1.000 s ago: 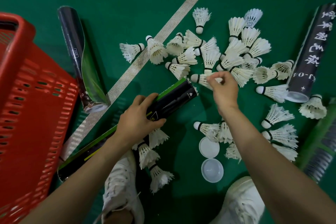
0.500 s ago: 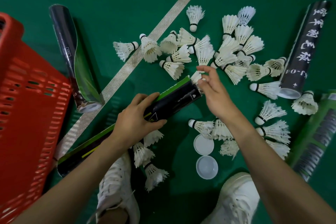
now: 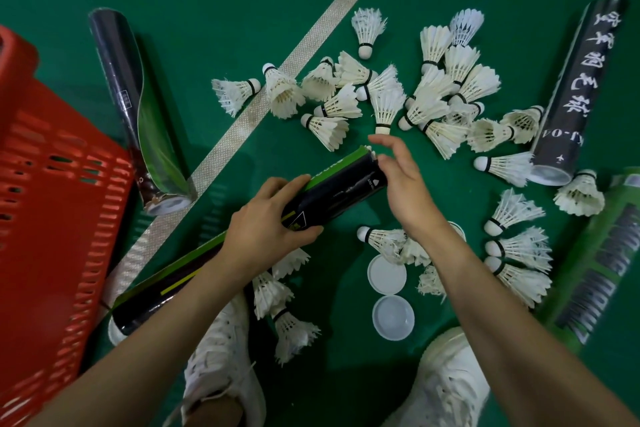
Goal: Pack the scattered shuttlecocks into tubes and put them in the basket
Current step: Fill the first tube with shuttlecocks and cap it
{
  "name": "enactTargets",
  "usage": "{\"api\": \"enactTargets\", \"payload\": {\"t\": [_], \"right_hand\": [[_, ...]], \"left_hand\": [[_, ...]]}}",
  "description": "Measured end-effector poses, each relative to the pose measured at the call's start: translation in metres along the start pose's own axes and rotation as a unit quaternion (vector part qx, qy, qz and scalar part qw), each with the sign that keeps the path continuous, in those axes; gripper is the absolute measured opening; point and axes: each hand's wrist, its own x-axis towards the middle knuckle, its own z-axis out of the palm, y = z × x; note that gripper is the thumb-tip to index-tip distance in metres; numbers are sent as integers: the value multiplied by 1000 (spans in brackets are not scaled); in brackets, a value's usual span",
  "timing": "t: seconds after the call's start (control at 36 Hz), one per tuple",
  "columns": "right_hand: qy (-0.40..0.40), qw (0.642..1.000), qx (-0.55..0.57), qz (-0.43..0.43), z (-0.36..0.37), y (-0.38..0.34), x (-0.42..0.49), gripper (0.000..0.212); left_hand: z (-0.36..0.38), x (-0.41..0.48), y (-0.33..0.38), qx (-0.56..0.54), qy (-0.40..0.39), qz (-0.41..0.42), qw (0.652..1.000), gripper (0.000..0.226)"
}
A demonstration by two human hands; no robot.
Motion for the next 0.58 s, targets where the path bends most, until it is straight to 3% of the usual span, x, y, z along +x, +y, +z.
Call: {"api": "enactTargets", "payload": {"t": [0.31, 0.42, 0.58], "right_hand": [[32, 997, -75, 11, -12, 9, 7, 31], [37, 998, -52, 19, -12, 4, 3, 27], [-75, 995, -34, 56, -7, 3, -5, 49]], "left_hand": [[1, 12, -1, 24, -13, -5, 1000, 79], [1, 12, -3, 27, -15, -1, 1000, 79], [3, 11, 1, 38, -16, 16, 999, 79]]}}
